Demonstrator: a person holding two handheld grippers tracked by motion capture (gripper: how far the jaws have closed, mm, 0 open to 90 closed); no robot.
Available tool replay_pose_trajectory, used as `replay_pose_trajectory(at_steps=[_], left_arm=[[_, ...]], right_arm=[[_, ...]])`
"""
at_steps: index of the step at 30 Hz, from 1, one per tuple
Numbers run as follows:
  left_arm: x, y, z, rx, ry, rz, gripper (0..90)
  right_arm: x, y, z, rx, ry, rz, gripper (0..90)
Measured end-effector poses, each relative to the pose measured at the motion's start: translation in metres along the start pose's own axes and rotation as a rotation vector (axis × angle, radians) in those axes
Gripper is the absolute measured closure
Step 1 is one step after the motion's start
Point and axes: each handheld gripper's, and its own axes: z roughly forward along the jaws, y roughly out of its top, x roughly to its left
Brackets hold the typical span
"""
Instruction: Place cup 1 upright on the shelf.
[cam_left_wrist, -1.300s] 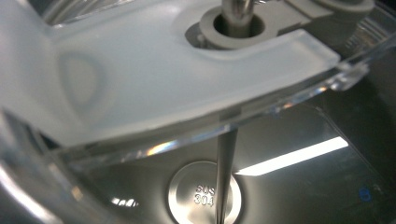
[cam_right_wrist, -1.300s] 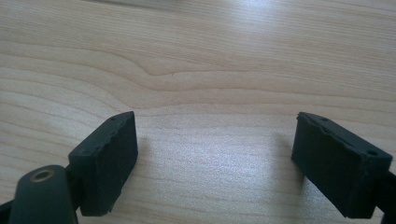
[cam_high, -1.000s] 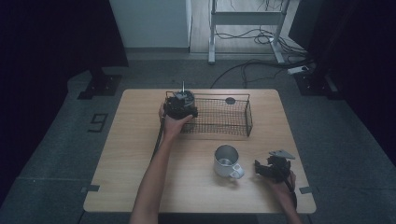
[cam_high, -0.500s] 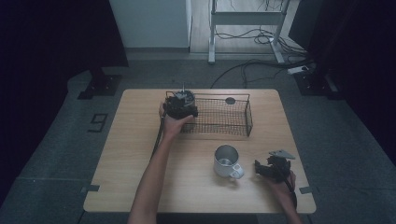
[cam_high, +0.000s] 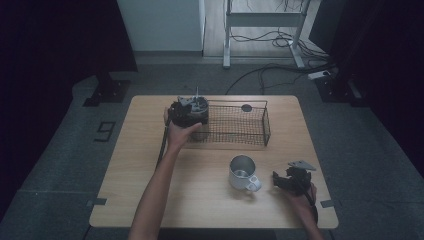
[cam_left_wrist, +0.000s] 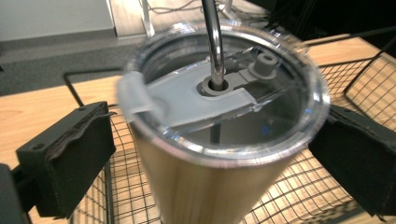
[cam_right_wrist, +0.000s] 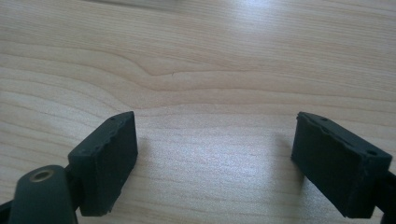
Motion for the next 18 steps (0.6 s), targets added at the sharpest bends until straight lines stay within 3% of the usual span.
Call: replay_pose_trajectory(at_steps=[15, 18], left_arm=[[0.029, -0.026, -0.053, -0.005, -0.039, -0.046, 2.1], [0.03, -0.028, -0.061, -0.005, -0.043, -0.034, 2.6]], right_arm=[[0.001, 0.001, 0.001, 0.005, -0.003, 0.002, 13.4], [0.001, 0.001, 0.001, 0.004, -0.006, 0.003, 13.2]])
